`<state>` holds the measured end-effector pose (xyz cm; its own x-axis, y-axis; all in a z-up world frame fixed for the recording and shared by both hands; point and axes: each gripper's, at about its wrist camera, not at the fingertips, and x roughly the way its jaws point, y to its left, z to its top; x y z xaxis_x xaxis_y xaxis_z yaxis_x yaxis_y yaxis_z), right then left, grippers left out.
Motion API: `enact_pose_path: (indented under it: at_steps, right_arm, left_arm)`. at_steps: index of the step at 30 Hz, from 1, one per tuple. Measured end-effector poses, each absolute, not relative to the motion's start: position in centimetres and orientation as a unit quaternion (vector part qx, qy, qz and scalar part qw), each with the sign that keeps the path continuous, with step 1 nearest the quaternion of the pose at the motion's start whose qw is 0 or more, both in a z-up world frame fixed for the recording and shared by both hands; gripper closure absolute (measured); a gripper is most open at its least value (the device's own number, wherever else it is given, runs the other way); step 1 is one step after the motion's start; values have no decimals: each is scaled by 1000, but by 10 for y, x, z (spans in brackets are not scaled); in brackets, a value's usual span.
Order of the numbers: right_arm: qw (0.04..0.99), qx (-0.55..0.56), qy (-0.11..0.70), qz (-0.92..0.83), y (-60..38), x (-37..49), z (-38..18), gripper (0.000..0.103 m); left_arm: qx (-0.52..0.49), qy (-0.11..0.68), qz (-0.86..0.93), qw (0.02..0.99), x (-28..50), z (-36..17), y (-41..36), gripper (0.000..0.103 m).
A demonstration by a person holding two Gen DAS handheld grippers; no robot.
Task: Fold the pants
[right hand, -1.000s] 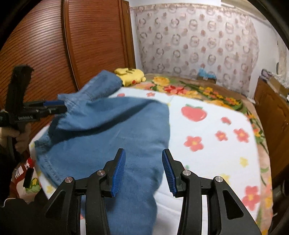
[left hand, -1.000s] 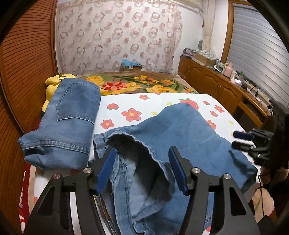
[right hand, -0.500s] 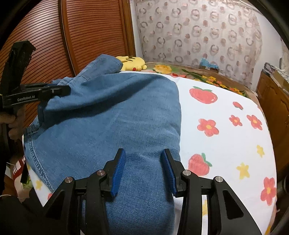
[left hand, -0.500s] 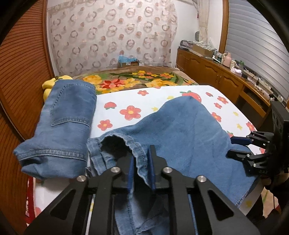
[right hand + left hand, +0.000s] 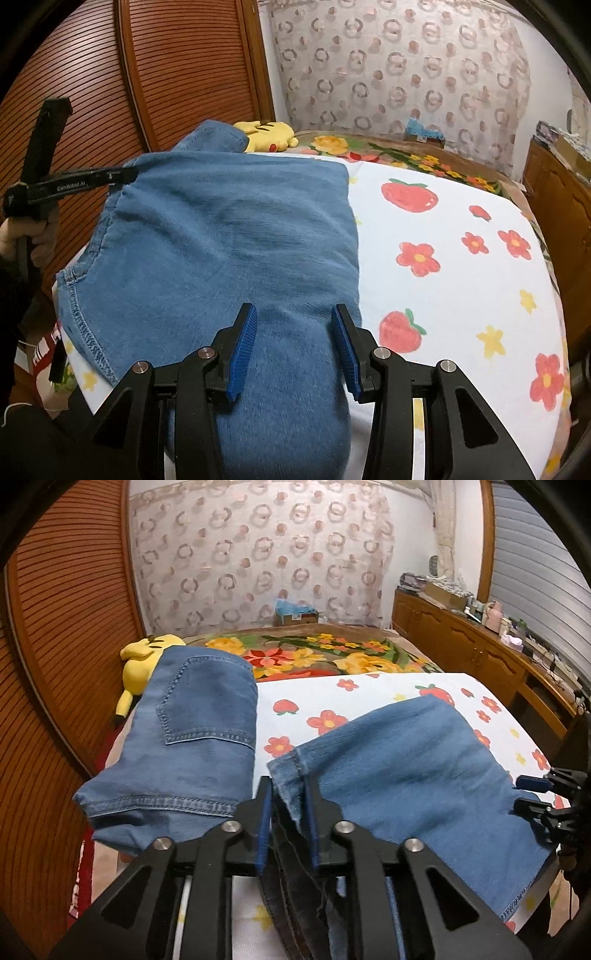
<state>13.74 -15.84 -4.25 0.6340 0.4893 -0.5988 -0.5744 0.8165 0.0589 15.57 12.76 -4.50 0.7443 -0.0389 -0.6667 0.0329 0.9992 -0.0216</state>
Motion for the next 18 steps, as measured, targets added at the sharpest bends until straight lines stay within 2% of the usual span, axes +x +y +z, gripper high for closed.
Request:
enact_pose_path:
  at_steps: [1, 5, 7, 8, 9, 18]
  right_arm:
    - [902, -66, 311, 294, -161, 136, -42, 59]
    - [902, -66, 314, 288, -172, 129, -43, 59]
    - [903, -65, 316, 285, -178, 124, -43, 55]
    - [903, -63, 317, 283, -180, 121, -43, 54]
    - [904, -61, 318, 280, -183, 119, -44, 53]
    - [905, -41, 327, 268, -201, 102, -47, 51]
  left_arm:
    - [-7, 357, -20, 934, 155, -45, 128, 78]
    - [0, 344, -10, 939, 144, -42, 127, 53]
    - [-2, 342, -13, 940, 137, -40, 124, 49]
    - [-4, 339, -16, 941, 133, -38, 123, 41]
    - [-6, 335, -19, 942, 129, -37, 120, 39]
    - [-2, 327, -88, 941, 93, -49, 47, 39]
